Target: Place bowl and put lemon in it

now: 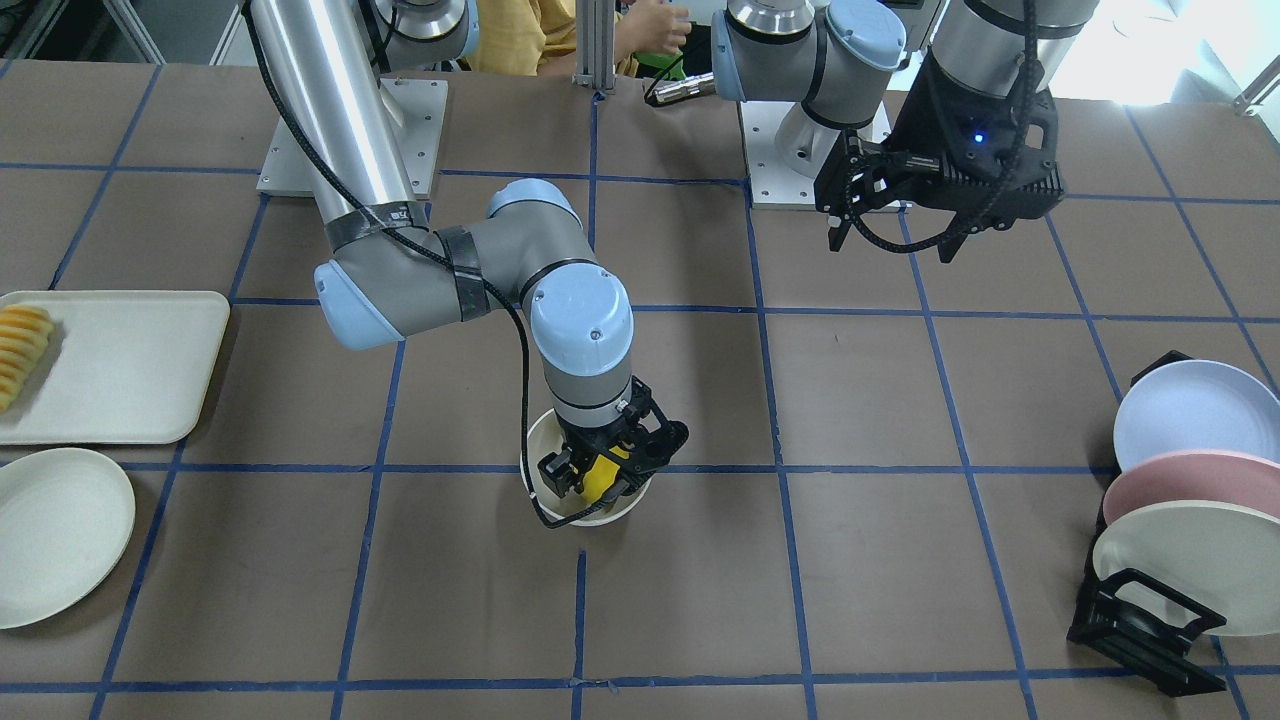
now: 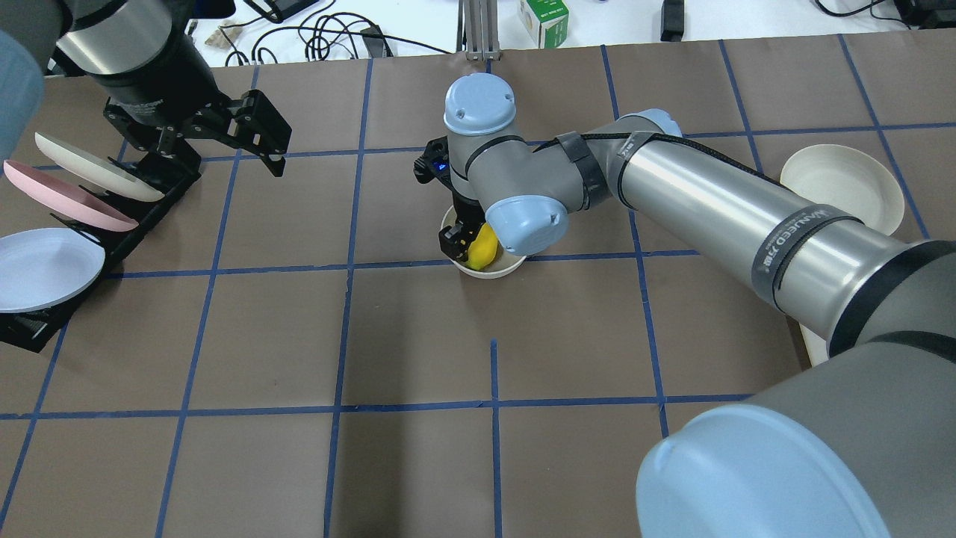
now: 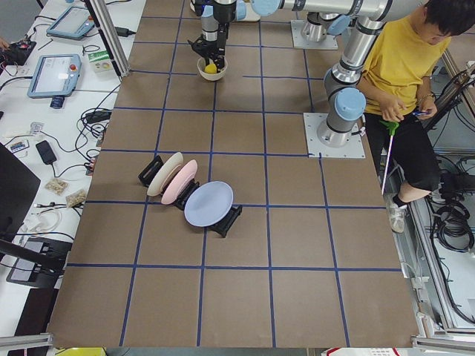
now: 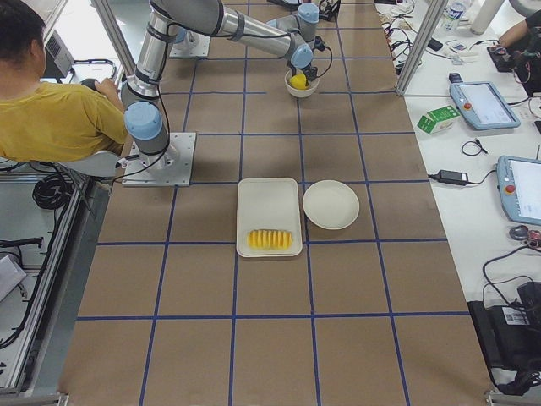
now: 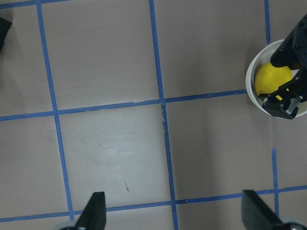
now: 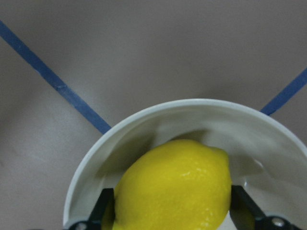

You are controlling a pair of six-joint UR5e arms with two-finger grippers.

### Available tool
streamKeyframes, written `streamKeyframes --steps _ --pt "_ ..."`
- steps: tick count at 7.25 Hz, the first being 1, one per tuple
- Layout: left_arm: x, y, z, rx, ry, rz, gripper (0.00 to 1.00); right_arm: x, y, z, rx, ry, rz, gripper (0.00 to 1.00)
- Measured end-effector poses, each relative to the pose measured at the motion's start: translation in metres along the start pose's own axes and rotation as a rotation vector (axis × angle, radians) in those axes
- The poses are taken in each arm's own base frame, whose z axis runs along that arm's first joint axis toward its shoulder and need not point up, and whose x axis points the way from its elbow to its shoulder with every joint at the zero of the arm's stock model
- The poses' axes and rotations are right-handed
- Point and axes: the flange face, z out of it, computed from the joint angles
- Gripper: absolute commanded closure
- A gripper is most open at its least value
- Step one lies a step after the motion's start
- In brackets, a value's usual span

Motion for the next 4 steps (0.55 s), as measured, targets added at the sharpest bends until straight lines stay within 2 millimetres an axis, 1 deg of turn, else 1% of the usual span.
streamKeyframes --steps 1,2,3,4 --pt "0.0001 0.0000 0.0000 0.000 0.000 0.000 0.00 -0.0013 0.0034 0.0042 -0.008 -0.005 0.002 0.17" --pt "0.0005 0.0001 0.0000 0.000 0.000 0.001 0.00 -0.0024 0.0069 0.0070 -0.015 -0.009 0.004 0.07" --pt "0.0007 0.0001 0.0001 0.000 0.001 0.001 0.00 -0.0032 0.0091 0.0055 -0.015 -0.010 0.005 0.02" --pt "0.0008 0.0001 0.0003 0.000 0.000 0.001 0.00 -0.0033 0.0101 0.0067 -0.017 -0.012 0.006 0.00"
